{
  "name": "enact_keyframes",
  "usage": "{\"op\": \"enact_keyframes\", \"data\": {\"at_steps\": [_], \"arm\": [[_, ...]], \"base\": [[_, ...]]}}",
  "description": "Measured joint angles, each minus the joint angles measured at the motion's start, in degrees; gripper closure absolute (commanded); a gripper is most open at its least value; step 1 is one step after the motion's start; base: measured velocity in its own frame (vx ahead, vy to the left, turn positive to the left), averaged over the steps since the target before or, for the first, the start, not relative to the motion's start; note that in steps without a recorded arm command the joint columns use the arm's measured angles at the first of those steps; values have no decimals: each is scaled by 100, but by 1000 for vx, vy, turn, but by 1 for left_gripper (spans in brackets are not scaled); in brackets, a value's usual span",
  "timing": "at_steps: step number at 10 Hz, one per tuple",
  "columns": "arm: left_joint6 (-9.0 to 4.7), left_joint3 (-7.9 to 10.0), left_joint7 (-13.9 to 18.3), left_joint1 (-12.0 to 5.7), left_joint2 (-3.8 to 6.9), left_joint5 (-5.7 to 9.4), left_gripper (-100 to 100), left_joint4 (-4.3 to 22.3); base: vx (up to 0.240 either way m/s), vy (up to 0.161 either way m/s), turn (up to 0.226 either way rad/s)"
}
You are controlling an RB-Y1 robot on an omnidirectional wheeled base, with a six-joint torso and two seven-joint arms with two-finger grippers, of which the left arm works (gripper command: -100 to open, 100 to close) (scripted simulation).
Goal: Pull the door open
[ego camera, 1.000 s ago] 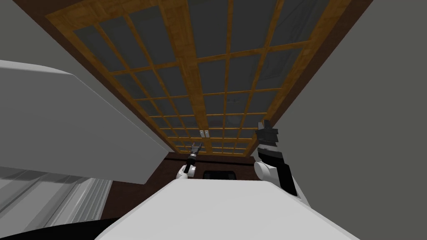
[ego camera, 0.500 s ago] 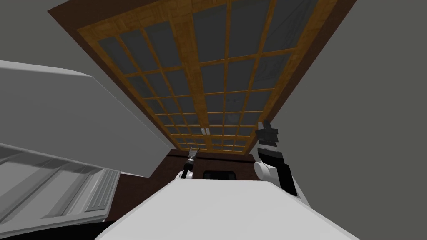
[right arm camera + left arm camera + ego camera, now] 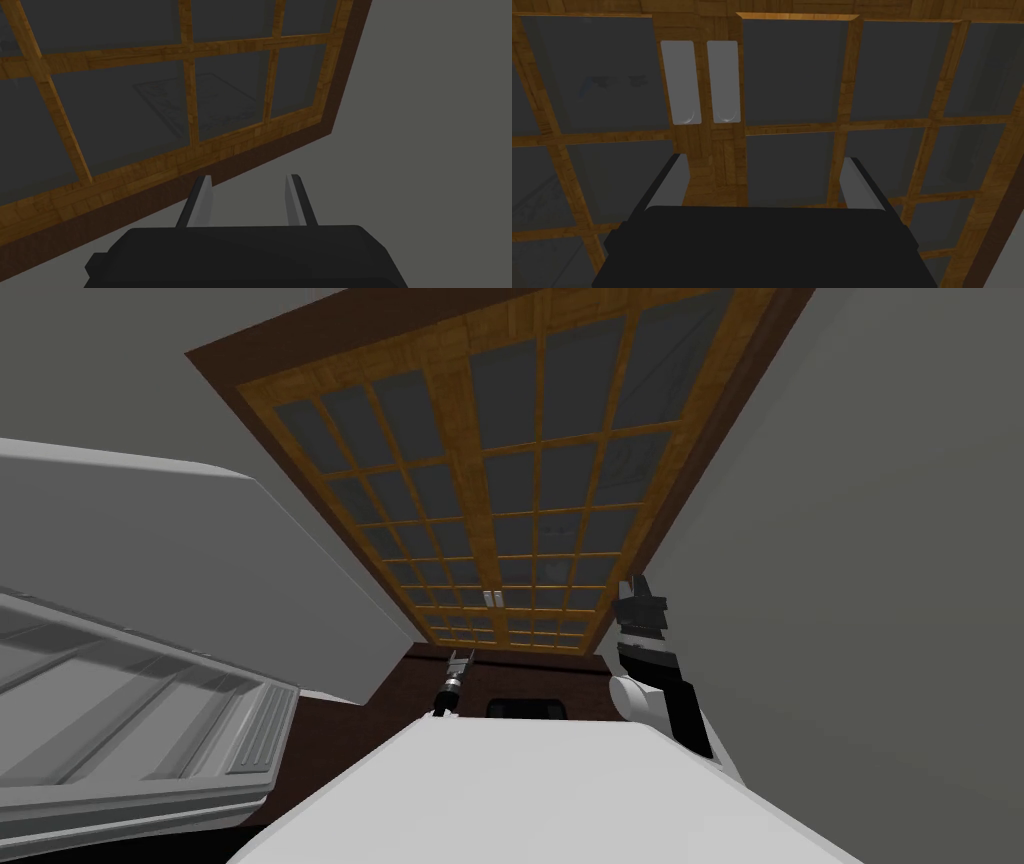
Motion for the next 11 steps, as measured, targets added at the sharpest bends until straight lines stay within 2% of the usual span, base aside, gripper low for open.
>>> {"op": "enact_keyframes", "data": {"at_steps": [1, 2, 3, 4, 5, 7, 8, 9, 11], "arm": [[49, -7, 23, 23, 2, -5, -100, -80], [39, 51, 13, 61, 42, -8, -100, 20], [63, 82, -1, 217, 33, -26, -100, -55], [278, 106, 29, 480, 19, -70, -100, -395], [304, 157, 10, 483, 37, -69, -100, -351], [139, 212, -64, 370, 56, -46, -100, -9], [261, 248, -91, 626, -16, -85, -100, -243], [252, 308, -115, 590, 31, -80, -100, -102], [161, 356, -150, 522, 59, -68, -100, 157]], "base": [[-53, -12, 20], [-92, -17, 25], [-144, -30, 27], [-123, -30, 13], [-56, -14, -7], [-39, -2, 2], [-82, -9, 18], [-39, -16, -3], [-43, -14, -2]]}}
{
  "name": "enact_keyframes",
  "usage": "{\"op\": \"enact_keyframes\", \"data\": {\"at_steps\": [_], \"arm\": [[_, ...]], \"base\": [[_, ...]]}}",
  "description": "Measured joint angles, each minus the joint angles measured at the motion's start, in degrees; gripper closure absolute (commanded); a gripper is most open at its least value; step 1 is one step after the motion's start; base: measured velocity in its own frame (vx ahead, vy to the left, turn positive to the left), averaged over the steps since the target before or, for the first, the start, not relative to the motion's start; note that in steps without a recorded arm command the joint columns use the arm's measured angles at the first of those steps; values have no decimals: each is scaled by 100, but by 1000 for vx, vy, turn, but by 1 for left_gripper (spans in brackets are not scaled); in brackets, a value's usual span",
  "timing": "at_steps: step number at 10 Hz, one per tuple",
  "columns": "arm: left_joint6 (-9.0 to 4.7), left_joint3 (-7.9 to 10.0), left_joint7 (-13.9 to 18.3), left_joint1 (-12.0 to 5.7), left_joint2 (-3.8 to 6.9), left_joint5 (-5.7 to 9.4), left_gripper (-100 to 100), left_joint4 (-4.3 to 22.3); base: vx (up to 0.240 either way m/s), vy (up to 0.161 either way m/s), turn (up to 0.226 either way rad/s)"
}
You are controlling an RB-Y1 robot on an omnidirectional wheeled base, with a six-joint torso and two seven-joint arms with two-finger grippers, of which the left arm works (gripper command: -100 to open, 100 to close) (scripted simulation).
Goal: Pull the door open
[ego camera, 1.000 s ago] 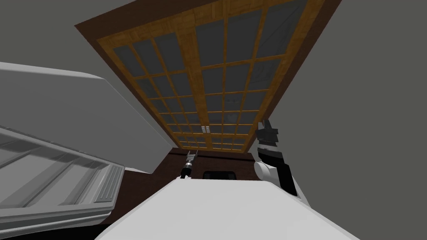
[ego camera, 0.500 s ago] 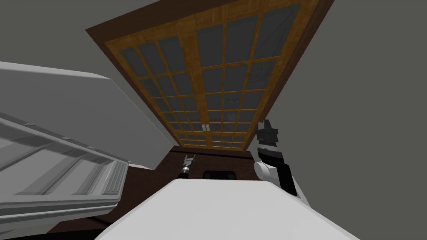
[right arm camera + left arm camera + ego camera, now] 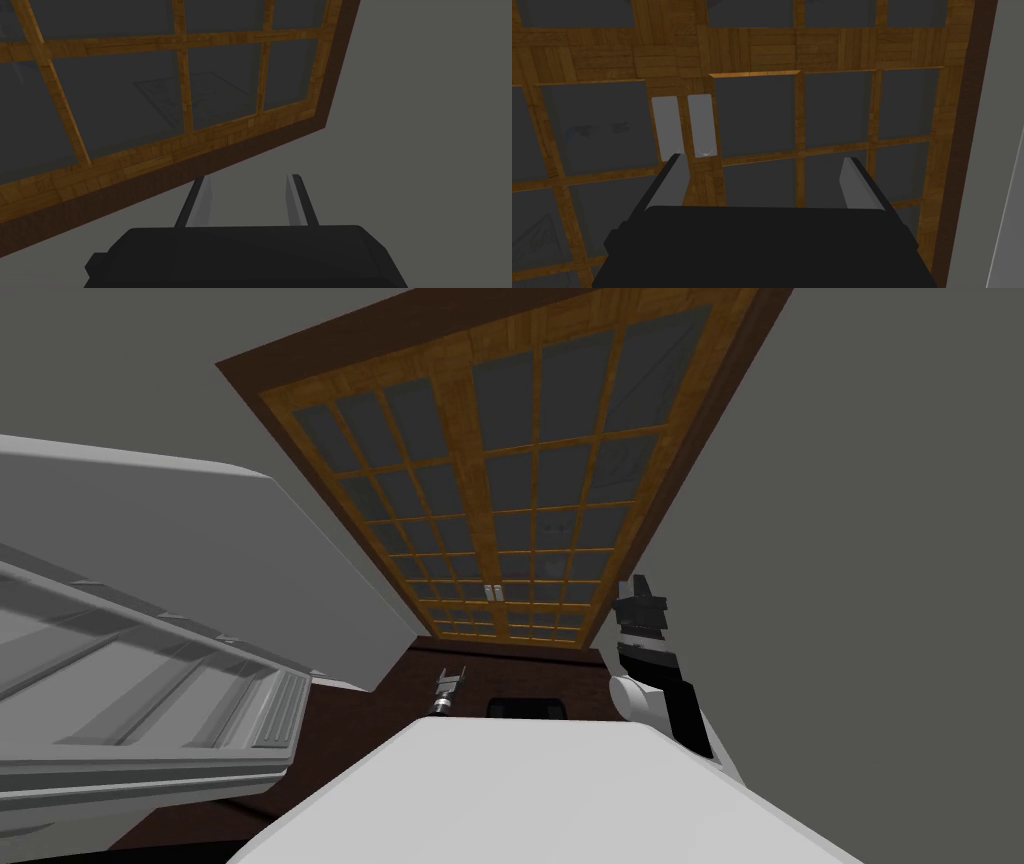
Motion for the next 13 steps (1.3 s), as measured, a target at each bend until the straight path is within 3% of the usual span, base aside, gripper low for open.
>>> {"op": "enact_keyframes", "data": {"at_steps": [1, 3, 4, 5, 7, 8, 9, 13], "arm": [[106, 46, 4, 260, -31, -45, -100, -229], [59, 152, -73, 164, 0, -34, -100, 66], [-28, 269, -156, 113, 1, -33, -100, 348], [83, 332, -177, 287, -63, -84, -100, 131], [107, 476, -262, 255, -178, -138, -100, 163], [189, 488, -273, 275, -269, -170, -100, -22], [133, 530, -315, 150, -263, -158, -100, 160], [-50, 601, -411, -323, -428, -178, -100, 327]], "base": [[-80, -12, 11], [-36, -8, -18], [-12, 4, -57], [48, 33, -80], [155, 52, -75], [111, 44, -2], [132, 33, -50], [177, 69, -65]]}}
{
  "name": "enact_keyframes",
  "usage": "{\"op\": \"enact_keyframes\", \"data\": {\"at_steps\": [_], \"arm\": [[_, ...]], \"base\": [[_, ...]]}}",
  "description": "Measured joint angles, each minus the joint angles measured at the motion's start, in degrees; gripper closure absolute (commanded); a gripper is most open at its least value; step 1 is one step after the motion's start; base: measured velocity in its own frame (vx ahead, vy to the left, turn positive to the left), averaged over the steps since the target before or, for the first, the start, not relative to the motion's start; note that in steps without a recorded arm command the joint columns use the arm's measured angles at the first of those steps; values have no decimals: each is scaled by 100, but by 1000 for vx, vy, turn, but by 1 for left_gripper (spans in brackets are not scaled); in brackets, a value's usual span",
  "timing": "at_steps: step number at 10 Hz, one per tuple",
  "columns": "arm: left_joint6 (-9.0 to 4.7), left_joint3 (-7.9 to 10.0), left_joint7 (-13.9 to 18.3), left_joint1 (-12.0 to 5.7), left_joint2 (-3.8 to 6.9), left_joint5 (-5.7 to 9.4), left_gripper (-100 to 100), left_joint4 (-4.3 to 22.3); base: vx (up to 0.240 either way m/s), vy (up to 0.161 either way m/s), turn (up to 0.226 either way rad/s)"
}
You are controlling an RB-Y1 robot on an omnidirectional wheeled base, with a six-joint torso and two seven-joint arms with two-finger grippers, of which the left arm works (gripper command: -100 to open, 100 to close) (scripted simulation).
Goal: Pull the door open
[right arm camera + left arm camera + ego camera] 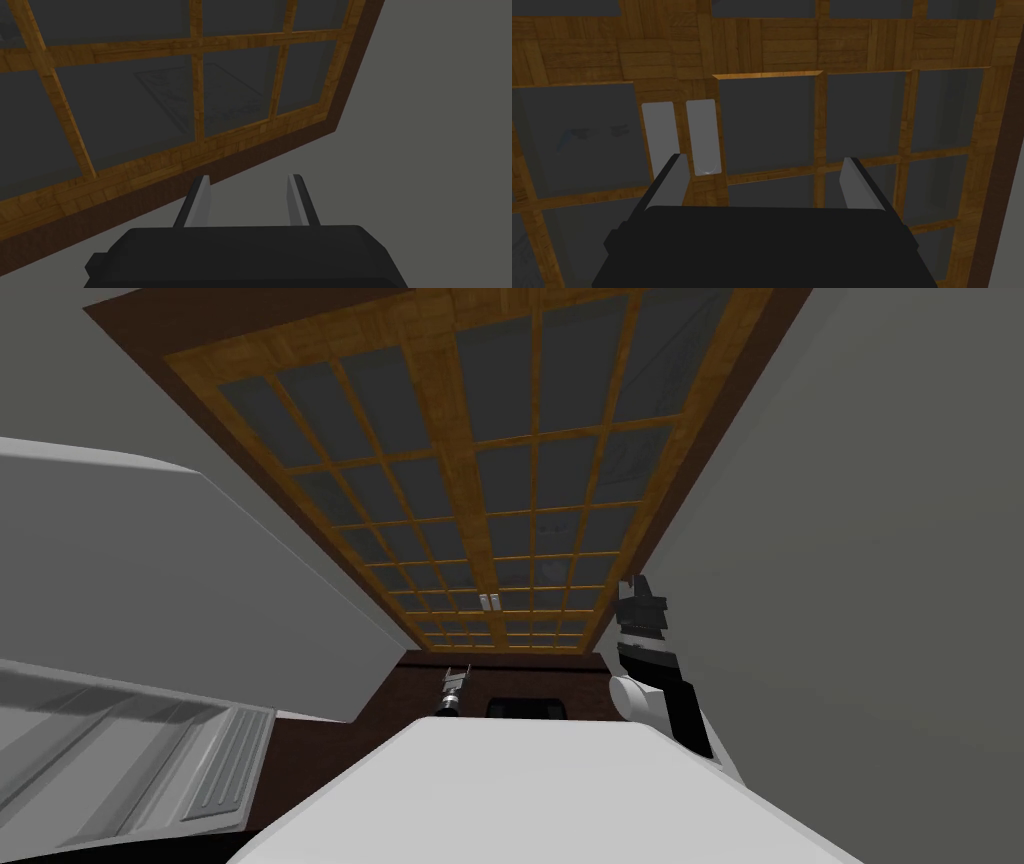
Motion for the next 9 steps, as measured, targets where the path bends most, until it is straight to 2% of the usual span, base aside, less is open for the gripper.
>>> {"op": "enact_keyframes", "data": {"at_steps": [1, 2, 3, 4, 6, 7, 8, 9], "arm": [[-35, 2, -24, -35, -35, -3, -100, -7], [6, -11, -16, -5, -63, -14, -100, -114], [-136, 41, -83, -281, -70, 16, -100, 200], [-114, 7, -69, -253, -126, -11, -100, 97], [-15, -19, -34, -197, -175, -31, -100, -143], [-97, 20, -93, -395, -188, -4, -100, 32], [-80, -8, -81, -374, -215, -22, -100, -76], [19, -47, -30, -281, -250, -50, -100, -312]], "base": [[28, 7, 10], [121, 25, -81], [148, 54, -64], [71, 34, 8], [39, 14, -17], [92, 36, -45], [47, 23, 3], [117, 53, -72]]}}
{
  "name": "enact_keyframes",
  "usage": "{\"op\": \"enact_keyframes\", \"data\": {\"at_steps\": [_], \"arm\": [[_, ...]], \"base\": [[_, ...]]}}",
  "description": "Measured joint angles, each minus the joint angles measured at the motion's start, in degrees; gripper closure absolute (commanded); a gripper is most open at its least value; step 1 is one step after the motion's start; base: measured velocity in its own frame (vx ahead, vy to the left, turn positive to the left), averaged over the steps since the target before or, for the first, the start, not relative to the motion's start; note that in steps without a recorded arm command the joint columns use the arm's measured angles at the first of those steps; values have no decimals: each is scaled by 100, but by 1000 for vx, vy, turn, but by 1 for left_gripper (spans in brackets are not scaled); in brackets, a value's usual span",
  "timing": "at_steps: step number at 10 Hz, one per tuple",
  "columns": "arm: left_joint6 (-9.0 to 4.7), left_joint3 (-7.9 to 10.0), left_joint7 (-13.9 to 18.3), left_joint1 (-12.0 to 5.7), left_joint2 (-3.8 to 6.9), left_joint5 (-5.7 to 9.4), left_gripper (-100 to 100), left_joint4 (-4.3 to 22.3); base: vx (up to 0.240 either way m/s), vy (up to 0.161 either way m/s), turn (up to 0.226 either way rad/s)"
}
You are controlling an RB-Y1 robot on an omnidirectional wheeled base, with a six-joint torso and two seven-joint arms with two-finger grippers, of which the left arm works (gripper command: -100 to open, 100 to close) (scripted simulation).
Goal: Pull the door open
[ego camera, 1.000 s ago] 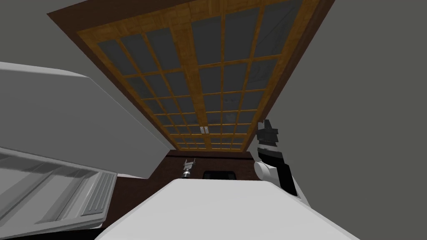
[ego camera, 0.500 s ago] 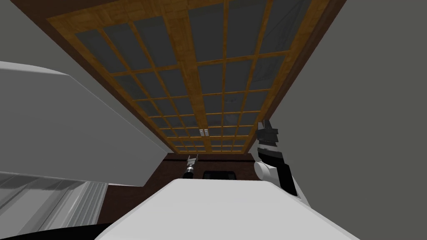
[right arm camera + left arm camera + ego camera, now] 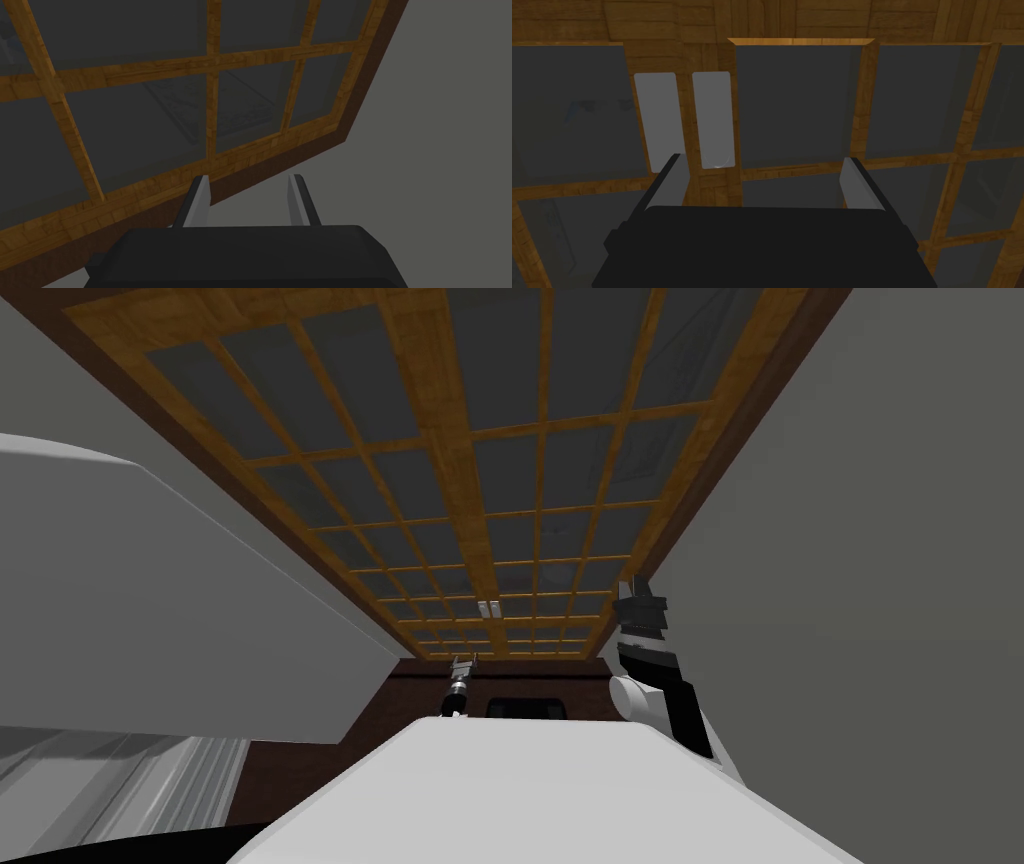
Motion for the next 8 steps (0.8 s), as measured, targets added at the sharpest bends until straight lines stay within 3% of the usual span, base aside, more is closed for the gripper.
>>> {"op": "enact_keyframes", "data": {"at_steps": [1, 2, 3, 4, 5, 6, 8], "arm": [[142, -57, 37, 43, -120, -40, -100, -354], [93, -38, 12, -95, -119, -25, -100, -221], [-77, 8, -54, -289, -104, 8, -100, 56], [-149, 9, -63, -345, -89, 12, -100, 109], [-75, -23, -25, -279, -113, -10, -100, -67], [156, -113, 51, -175, -246, -71, -100, -579], [-156, -25, -57, -616, -197, 1, -100, -33]], "base": [[136, 55, -47], [115, 52, -24], [87, 29, -18], [38, 4, 2], [125, 36, -75], [144, 48, -55], [150, 29, -43]]}}
